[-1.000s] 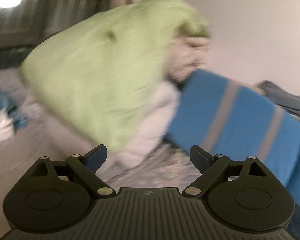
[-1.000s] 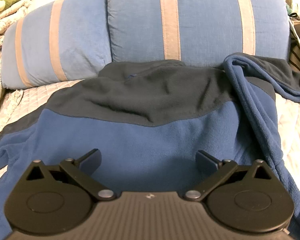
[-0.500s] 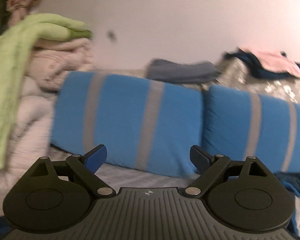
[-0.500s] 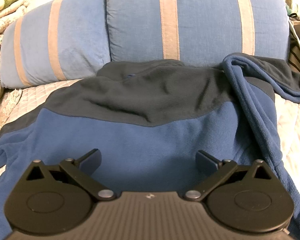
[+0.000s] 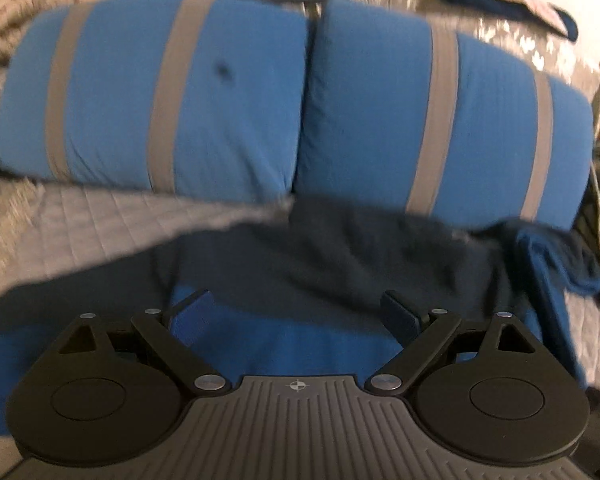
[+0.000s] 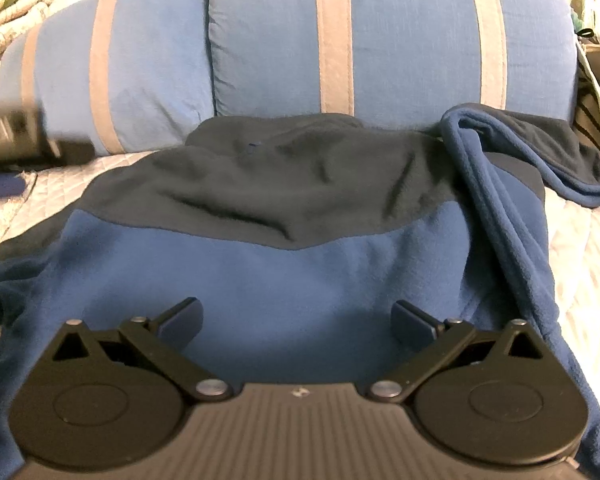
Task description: Fold clothes
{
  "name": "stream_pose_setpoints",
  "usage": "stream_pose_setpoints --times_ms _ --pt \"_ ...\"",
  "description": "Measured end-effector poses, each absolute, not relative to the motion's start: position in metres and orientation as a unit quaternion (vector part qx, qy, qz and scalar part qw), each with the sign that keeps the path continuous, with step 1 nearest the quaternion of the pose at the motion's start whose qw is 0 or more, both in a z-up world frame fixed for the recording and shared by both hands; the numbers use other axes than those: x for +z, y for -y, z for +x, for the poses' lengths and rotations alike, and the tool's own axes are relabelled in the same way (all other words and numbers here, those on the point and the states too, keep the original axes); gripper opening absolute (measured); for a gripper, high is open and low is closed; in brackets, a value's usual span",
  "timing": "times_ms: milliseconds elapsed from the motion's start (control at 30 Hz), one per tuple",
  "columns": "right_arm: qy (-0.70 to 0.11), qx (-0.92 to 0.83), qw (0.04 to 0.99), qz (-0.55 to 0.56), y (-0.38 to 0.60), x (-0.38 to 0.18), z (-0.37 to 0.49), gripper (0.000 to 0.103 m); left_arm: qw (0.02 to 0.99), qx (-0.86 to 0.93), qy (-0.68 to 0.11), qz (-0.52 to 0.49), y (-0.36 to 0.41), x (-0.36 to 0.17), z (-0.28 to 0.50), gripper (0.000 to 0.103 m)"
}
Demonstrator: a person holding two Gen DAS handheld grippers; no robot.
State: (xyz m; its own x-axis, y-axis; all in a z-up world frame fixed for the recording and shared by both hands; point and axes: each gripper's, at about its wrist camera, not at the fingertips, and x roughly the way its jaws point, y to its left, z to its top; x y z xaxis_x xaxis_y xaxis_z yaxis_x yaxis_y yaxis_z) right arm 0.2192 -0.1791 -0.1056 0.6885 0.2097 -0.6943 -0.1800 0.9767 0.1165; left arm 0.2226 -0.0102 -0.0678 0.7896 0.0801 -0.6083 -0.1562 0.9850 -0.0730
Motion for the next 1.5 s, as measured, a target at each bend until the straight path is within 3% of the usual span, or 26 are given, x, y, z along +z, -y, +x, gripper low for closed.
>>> stream_pose_setpoints --times_ms 233,600,900,1233,1500 --pt "-0.377 0.103 0.92 -0.016 0.17 -0.109 0.22 0.103 0.933 0.072 -0.346 -0.064 -0.003 -0.107 0.213 0.091" --pt "-0.353 0.085 0.931 -0.034 0.166 -0.102 0.215 0.103 0.934 0.082 -0.334 -0.102 -0.01 -0.096 0.222 0.092" --pt "-0.311 0.103 0.945 -0.021 0.182 -0.039 0.213 0.103 0.932 0.066 -0.334 -0.126 -0.015 -0.092 0.222 0.092" --pt "-0.265 0.117 0.956 0.045 0.281 0.043 0.252 0.103 0.933 0.057 -0.331 -0.131 -0.014 -0.09 0.221 0.091" --pt "-0.252 0.003 0.959 0.126 0.416 0.034 0.305 0.103 0.932 0.043 -0.336 -0.13 -0.013 -0.09 0.222 0.091"
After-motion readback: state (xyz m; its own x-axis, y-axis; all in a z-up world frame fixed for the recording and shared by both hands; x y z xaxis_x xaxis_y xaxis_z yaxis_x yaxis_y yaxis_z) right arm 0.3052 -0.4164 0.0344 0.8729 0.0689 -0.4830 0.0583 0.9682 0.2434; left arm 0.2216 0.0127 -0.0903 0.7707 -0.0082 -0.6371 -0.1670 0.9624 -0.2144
